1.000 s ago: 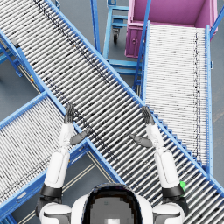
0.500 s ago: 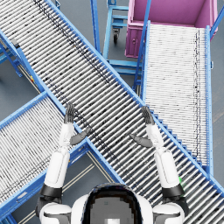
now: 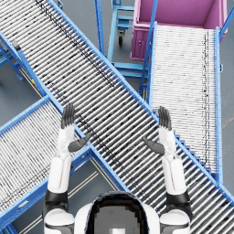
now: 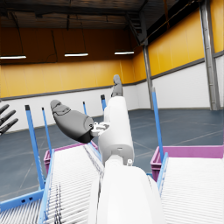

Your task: Pick up the oil and place it on the left assembly line, put the cola on the right, and keep Sprite still

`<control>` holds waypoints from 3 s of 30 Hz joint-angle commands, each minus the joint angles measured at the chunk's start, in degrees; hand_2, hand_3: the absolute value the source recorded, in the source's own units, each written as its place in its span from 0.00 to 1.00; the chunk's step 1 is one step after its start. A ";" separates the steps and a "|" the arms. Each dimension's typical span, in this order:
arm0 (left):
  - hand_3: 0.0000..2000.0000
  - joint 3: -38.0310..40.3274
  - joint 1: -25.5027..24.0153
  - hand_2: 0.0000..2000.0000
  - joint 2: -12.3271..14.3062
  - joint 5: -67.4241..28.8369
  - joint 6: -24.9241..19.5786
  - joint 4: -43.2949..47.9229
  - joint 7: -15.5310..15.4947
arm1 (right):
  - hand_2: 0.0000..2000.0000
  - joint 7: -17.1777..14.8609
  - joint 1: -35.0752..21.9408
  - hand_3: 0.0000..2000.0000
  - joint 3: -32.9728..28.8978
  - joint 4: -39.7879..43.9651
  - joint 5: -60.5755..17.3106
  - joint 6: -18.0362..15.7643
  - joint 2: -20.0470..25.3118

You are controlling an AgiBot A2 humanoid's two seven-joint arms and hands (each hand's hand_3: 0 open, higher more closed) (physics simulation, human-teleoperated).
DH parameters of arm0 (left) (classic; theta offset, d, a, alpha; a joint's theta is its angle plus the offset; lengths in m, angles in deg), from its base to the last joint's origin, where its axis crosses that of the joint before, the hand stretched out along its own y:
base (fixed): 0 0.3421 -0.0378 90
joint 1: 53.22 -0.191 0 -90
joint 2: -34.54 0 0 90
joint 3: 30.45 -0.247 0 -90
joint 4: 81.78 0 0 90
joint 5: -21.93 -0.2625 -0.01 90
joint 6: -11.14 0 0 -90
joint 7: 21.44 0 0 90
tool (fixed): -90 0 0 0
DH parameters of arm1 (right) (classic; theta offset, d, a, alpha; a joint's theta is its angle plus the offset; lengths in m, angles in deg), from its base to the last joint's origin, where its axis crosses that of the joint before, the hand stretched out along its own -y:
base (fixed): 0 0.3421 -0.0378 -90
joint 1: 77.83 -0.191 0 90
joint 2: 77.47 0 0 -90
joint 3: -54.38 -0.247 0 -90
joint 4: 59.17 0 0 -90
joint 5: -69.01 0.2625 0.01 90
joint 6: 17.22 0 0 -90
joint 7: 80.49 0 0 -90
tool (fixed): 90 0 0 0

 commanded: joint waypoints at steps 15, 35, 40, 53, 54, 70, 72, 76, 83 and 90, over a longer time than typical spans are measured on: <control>0.00 8.73 3.62 0.00 1.78 -25.47 -0.05 0.85 -0.05 | 0.00 0.05 0.29 0.00 -8.31 -1.25 -28.06 0.05 1.41; 0.00 9.91 2.41 0.00 2.61 -34.52 -0.06 0.96 -0.05 | 0.00 0.05 1.52 0.00 -10.30 -1.19 -37.12 0.05 2.28; 0.00 9.90 2.77 0.00 2.73 -34.52 -0.06 1.21 -0.05 | 0.00 0.05 1.18 0.00 -10.42 -1.34 -37.13 0.05 2.44; 0.00 10.32 3.01 0.00 3.15 -34.52 -0.06 1.83 -0.05 | 0.00 0.05 1.05 0.00 -10.68 -1.36 -37.13 0.05 2.85; 0.00 10.35 2.83 0.00 3.20 -34.52 -0.06 1.80 -0.05 | 0.00 0.05 1.11 0.00 -10.71 -1.34 -37.13 0.05 2.88; 0.00 10.46 1.71 0.00 3.73 -34.52 -0.06 1.90 -0.05 | 0.00 0.05 1.09 0.00 -11.07 -0.98 -37.13 0.05 3.30; 0.00 10.54 1.74 0.00 3.78 -34.52 -0.06 1.91 -0.05 | 0.00 0.05 1.81 0.00 -10.83 -0.98 -37.13 0.05 3.45; 0.00 10.83 2.71 0.00 3.75 -34.52 -0.06 2.36 -0.05 | 0.00 0.05 1.86 0.00 -11.03 -1.04 -37.13 0.05 3.57; 0.00 10.95 2.45 0.00 3.94 -34.52 -0.06 2.20 -0.05 | 0.00 0.05 1.21 0.00 -11.23 -1.27 -37.13 0.05 3.66; 0.00 11.00 2.93 0.00 4.03 -34.52 -0.06 2.39 -0.05 | 0.00 0.05 0.89 0.00 -11.46 -1.34 -37.13 0.05 3.79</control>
